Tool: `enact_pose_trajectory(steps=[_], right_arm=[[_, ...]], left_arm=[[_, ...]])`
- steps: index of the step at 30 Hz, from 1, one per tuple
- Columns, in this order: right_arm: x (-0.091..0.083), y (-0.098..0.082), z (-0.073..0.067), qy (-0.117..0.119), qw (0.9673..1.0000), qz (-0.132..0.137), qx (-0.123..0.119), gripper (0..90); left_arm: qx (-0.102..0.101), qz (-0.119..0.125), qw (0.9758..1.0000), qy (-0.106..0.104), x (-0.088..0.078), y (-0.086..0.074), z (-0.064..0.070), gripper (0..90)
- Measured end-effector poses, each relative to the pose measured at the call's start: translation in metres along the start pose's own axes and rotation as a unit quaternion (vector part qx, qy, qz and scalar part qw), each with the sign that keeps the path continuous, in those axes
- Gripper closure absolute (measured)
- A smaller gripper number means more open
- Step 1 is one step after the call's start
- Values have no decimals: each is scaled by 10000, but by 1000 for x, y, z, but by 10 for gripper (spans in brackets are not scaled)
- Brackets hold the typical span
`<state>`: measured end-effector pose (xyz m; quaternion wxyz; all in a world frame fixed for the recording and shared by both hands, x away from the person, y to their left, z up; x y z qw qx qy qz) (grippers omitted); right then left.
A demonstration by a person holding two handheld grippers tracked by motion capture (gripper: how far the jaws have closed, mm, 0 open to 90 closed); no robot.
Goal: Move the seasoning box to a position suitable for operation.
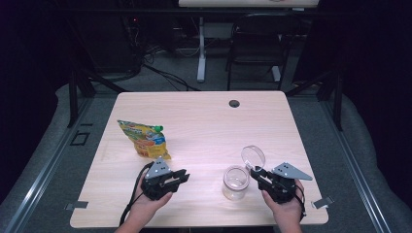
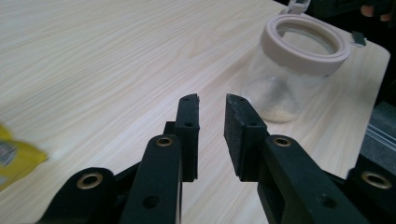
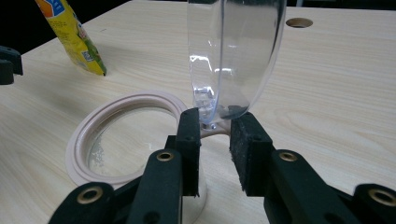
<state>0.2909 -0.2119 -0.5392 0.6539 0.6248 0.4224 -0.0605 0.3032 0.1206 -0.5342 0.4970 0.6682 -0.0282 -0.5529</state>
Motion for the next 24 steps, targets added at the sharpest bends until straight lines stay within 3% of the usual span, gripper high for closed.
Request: enact_pose_trajectory(steps=[9, 24], right_arm=[[-2, -2, 0, 71, 10000, -38, -31, 689], [-6, -11, 3, 62, 9999, -58, 73, 654]], left_arm=[[-475, 147, 9986, 179, -24, -20, -38, 652], [-929, 307, 9934, 600, -49, -36, -87, 589]])
Point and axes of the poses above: each handheld gripper's, and its own axes: x roughly forward along the jaws, y roughly out of its top, z roughly to its right, the point moved 4 cm from there along x, roughly forward along the jaws, and after that the axes turned 12 degrees about -z, right-handed, at the moved point
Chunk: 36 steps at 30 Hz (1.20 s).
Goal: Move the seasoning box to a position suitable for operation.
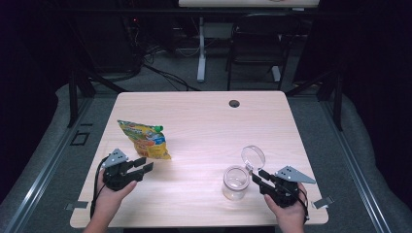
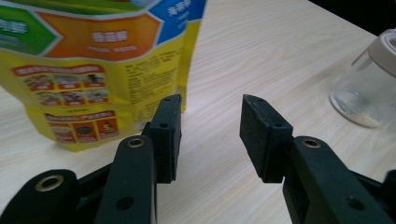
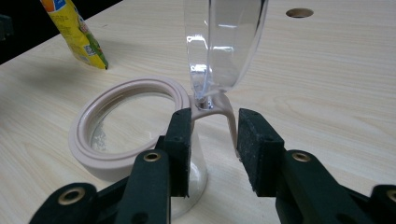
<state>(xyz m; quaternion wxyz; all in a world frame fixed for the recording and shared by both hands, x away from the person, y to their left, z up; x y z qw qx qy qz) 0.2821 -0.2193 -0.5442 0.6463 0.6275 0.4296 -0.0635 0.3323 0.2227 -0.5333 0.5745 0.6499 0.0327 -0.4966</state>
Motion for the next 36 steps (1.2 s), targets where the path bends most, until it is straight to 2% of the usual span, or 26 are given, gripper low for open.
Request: enact_pose_trajectory(steps=[4, 7, 9, 11, 14, 17, 19, 23, 27, 33, 36], right_arm=[[-4, -2, 0, -21, 10000, 33, 0, 649], [-6, -3, 1, -27, 10000, 44, -7, 646], [-7, -4, 2, -34, 10000, 50, 2, 646], [-6, -4, 4, -42, 10000, 33, 33, 646], [-7, -5, 5, -38, 10000, 20, 56, 645], [-8, -6, 4, -59, 10000, 23, 72, 645], [-8, -7, 5, -79, 9999, 8, 77, 644], [-11, -9, 5, -127, 9998, 37, 117, 639], [-15, -13, 6, -182, 9997, 32, 164, 635], [-25, -22, 11, -285, 9990, 87, 338, 629], [-29, -26, 14, -333, 9984, 92, 449, 629]], left_arm=[[-115, 28, 9999, 26, -1, 3, -12, 589], [-52, 22, 9999, 133, -1, 6, -19, 582], [69, 11, 9996, 262, -1, 9, -24, 571], [61, 16, 9993, 373, -2, 12, -31, 552], [51, -95, 9993, 366, -1, 14, -42, 509], [49, -108, 9994, 313, -1, 15, -54, 481], [-23, -59, 9994, 335, 0, 15, -62, 460], [-46, -143, 9990, 429, 1, 15, -73, 432], [-241, -92, 9989, 401, 3, 17, -86, 427], [-331, 107, 9991, 222, 9, 21, -97, 410], [-306, 20, 9992, 241, 12, 22, -101, 410]])
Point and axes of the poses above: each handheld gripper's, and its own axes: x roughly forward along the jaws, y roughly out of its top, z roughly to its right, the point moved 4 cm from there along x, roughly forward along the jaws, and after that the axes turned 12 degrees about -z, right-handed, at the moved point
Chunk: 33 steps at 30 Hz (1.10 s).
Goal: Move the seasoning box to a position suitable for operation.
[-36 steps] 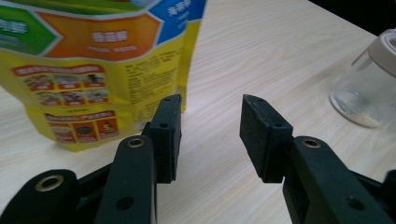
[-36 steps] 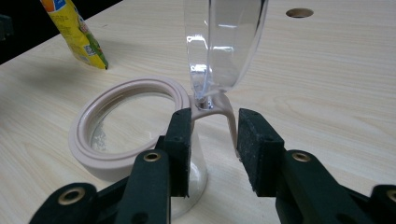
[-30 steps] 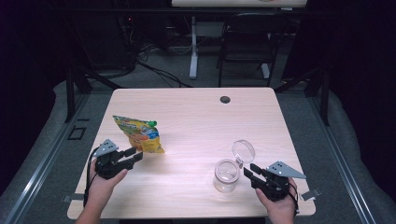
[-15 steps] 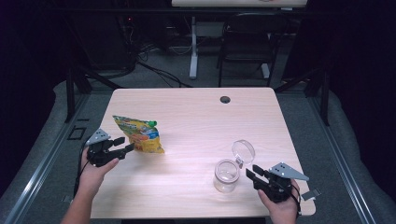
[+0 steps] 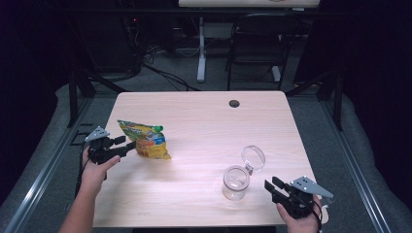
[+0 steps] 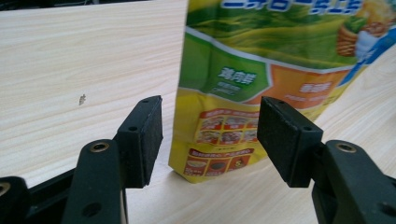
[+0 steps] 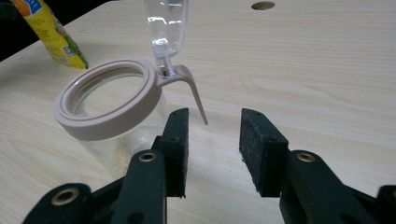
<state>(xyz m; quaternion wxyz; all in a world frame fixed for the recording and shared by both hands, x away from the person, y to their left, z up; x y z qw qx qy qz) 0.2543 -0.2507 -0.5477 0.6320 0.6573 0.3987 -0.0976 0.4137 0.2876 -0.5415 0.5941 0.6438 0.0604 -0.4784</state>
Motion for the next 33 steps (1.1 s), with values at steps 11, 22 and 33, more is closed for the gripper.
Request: enact_pose_trajectory(steps=[11, 22, 33], right_arm=[[-3, -3, 3, -13, 10000, 29, 93, 629], [1, -2, 2, 2, 10000, -2, 70, 627], [4, 0, 2, 48, 10000, -20, 20, 623]], left_arm=[[333, -43, 9994, -42, 4, 1, -1, 429], [362, -68, 9992, -160, 7, 0, 1, 454], [348, -164, 9989, -281, -4, -7, 13, 589]])
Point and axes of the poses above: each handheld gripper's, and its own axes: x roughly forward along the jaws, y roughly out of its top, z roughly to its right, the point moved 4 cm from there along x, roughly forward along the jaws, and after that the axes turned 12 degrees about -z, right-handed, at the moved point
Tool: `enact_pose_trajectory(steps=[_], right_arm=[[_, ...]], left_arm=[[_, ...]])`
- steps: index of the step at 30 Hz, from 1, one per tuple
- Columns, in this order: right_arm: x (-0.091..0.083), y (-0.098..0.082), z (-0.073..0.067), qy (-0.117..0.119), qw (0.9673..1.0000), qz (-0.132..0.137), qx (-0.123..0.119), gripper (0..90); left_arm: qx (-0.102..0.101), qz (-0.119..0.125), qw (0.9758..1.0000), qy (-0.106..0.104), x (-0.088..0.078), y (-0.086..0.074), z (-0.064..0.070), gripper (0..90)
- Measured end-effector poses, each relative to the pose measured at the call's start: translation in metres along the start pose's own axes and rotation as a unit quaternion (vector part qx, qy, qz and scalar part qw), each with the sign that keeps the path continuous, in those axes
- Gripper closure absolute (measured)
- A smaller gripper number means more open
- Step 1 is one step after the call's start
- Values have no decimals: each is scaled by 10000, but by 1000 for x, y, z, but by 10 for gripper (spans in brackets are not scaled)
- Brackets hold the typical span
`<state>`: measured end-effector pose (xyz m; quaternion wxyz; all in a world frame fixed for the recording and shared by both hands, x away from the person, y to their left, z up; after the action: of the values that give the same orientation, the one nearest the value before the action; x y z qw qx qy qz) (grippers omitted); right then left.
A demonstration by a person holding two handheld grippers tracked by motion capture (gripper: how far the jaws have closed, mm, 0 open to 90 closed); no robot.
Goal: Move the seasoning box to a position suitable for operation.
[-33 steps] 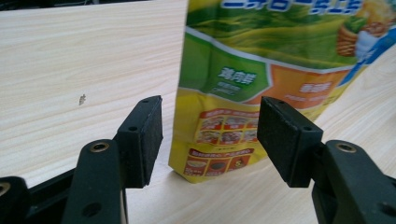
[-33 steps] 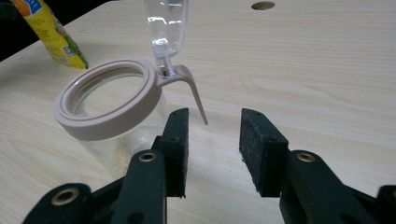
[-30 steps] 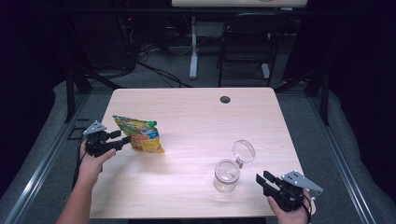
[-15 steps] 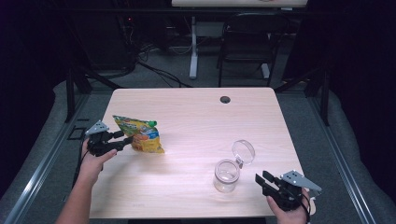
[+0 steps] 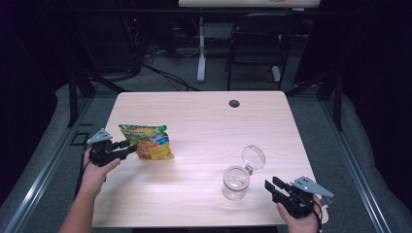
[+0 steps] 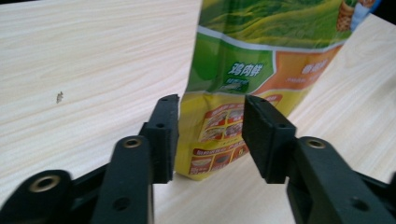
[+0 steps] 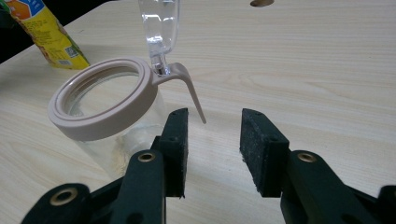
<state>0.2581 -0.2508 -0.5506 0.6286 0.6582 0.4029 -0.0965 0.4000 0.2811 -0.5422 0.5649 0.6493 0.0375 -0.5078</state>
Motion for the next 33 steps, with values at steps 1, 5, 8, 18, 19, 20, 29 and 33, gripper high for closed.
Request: enact_pose_trajectory(steps=[1, 5, 8, 18, 19, 20, 29, 33], right_arm=[[0, 0, 0, 1, 10000, -10, -2, 623], [1, 3, -1, 32, 10000, 15, -32, 621], [2, 4, -1, 52, 10000, 11, -51, 621], [5, 6, -1, 90, 9999, -18, -85, 620], [5, 6, 0, 80, 9999, -23, -76, 618], [5, 6, 0, 98, 9999, -9, -62, 617], [5, 6, 0, 101, 9999, -7, -55, 617], [5, 6, 1, 102, 9999, -1, -52, 617]], left_arm=[[31, -1, 10000, 4, -1, 0, 3, 600], [107, 94, 9997, -208, -6, -2, 15, 657], [242, 68, 9995, -173, -7, -4, 20, 679], [432, 9, 9988, -209, -7, -7, 32, 780], [439, 0, 9988, -222, -8, -7, 33, 786], [458, -14, 9987, -228, -8, -7, 35, 795], [835, -180, 9962, -150, -5, -4, 52, 878], [913, -200, 9955, -142, -5, -3, 55, 889]])
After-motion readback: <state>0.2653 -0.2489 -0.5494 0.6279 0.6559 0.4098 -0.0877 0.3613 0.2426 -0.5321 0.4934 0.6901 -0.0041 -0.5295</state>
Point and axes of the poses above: each handheld gripper's, and its own axes: x roughly forward along the jaws, y roughly out of its top, z roughly to its right, the point moved 4 cm from there along x, roughly forward along the jaws, and after that the axes turned 12 degrees about -z, right-handed, at the moved point
